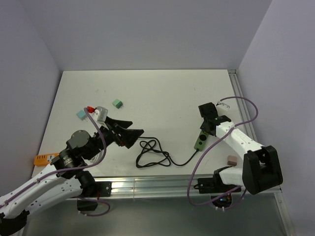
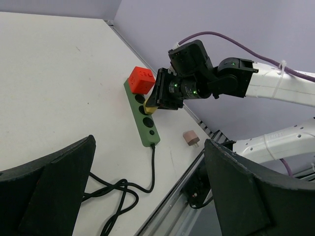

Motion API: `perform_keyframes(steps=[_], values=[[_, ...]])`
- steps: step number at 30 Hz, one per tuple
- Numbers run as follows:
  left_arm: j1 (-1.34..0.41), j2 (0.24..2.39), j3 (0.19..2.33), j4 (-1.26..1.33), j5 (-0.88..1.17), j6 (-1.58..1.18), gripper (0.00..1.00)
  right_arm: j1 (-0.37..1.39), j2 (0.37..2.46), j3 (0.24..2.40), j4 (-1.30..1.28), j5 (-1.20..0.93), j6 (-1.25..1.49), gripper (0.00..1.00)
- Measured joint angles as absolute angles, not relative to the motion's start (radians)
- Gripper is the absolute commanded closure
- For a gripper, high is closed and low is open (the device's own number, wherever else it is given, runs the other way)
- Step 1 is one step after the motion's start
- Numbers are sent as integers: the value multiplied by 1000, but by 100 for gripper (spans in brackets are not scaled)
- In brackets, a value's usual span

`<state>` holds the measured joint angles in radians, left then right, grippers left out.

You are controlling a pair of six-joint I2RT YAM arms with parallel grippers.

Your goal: Insert the plug

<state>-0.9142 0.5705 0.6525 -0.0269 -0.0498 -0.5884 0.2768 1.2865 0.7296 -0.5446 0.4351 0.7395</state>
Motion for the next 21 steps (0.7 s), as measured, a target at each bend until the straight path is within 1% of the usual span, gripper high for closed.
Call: perform_keyframes(steps=[17,18,20,21], values=[[-914,513,651,-36,-49,-599,3,279,1310,730,-538,441,740,100],[-914,507,651,-37,-49,-600,3,279,1310,732,-540,443,739,99],[-914,499,651,-43,-49,-601,3,282,1312,752,-557,446,738,90],[-914,498,651,-47,-49,-603,2,285,1311,763,-569,449,736,70]])
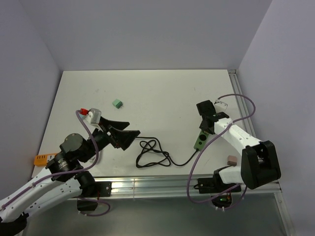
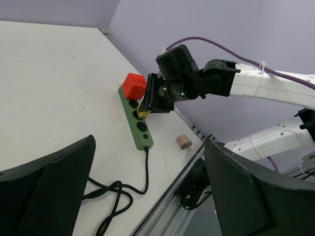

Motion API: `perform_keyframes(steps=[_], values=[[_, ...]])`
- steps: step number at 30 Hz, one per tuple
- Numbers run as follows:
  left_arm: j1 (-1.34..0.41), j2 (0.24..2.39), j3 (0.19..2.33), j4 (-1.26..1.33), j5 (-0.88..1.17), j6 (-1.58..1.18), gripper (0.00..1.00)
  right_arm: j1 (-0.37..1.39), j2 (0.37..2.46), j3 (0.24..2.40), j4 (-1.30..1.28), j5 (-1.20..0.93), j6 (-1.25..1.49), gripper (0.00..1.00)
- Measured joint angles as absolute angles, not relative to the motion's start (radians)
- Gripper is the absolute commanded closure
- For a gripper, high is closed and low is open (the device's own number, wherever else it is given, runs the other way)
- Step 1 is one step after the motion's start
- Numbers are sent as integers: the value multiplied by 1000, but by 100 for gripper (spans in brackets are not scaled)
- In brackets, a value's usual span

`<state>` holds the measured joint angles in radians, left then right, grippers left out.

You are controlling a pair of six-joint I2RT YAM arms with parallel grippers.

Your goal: Insert the plug

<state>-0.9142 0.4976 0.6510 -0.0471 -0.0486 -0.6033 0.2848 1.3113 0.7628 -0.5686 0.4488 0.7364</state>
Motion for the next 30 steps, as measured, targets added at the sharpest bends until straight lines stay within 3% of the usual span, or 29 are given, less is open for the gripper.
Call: perform_keyframes(steps=[2,3,5,13,22,30], values=[[-914,497,651,-55,-49,-607,3,291,1316,788,-597,448,725,41],[-914,497,651,-58,-49,-609,3,292,1315,794,-612,428,728,14],[-914,497,650,-58,-46,-616,3,304,1312,825,-664,389,714,1],[-914,493,650,-59,-31,-641,3,341,1224,1089,-824,381,708,0],[-914,487,695,-125,-30,-627,2,249,1008,934,-1036,462,870,1],[-914,554,769,-174,5,-634,4,-4,887,813,-1108,445,958,0]])
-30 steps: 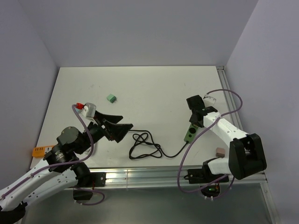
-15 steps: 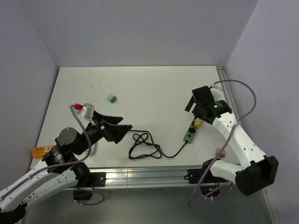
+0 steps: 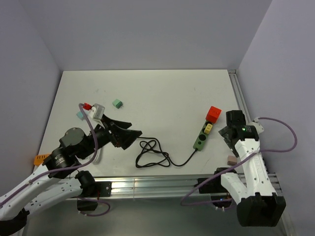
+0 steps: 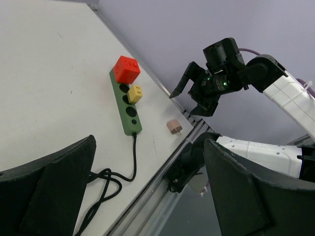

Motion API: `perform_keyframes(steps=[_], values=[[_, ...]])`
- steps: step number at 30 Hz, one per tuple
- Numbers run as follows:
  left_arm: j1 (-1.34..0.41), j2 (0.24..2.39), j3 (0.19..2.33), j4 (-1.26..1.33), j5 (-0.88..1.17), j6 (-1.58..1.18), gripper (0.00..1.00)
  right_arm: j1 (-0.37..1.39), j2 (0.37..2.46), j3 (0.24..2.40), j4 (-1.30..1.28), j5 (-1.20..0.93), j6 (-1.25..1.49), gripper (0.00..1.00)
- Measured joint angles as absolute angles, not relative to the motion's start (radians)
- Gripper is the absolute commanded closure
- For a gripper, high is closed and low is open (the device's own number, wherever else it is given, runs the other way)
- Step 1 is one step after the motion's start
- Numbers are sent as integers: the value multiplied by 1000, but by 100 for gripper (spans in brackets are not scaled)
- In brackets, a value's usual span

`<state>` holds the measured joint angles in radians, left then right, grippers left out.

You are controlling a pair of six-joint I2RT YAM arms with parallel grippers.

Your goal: Insert the plug

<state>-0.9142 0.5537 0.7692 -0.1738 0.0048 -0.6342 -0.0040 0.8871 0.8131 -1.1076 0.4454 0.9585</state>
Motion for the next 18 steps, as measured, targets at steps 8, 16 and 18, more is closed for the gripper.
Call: perform_keyframes(steps=[8,16,18], values=[[-914,675,820,-216,94,-696,6,-242,850,694,-1172,377,1090,0],[-914,647,818,-221,173,-780,8,-366,854,645,-1156,330,1144,3],[-914,623,814,-216,180,-793,7,-388,873,630,-1126,319,1141,2]])
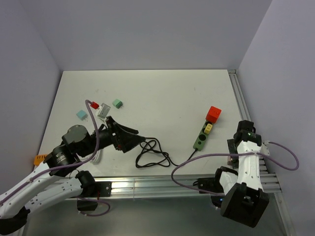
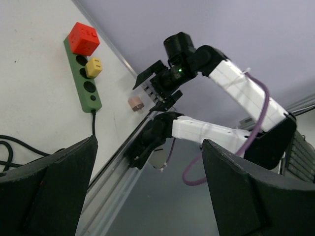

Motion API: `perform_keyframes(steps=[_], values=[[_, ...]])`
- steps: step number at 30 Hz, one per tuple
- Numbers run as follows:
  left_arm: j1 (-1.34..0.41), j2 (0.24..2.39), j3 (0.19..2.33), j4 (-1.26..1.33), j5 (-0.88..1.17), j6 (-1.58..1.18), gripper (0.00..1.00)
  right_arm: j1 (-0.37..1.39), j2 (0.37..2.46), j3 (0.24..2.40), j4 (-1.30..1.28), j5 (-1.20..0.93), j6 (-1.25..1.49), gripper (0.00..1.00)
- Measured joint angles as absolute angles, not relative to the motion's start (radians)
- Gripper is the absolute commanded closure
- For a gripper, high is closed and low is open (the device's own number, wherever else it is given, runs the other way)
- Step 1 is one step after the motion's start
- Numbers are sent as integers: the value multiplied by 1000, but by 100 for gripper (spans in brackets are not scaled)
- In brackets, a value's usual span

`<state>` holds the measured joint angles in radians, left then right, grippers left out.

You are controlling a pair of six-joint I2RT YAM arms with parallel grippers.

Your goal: Insert the plug

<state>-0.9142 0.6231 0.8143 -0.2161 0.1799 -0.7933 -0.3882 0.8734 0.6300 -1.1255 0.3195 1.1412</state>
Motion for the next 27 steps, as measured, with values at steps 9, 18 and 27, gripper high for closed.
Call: perform_keyframes(steps=[9,18,27], values=[[-914,570,811,-208,181,-811,7,-444,962,597,-1031,313,1133,1],[-914,580,811,-206,178,-809,7,-446,1055,567,-938,322,1125,8],[-914,603,807,-199,178,-808,7,-446,1089,567,-897,332,1105,19]])
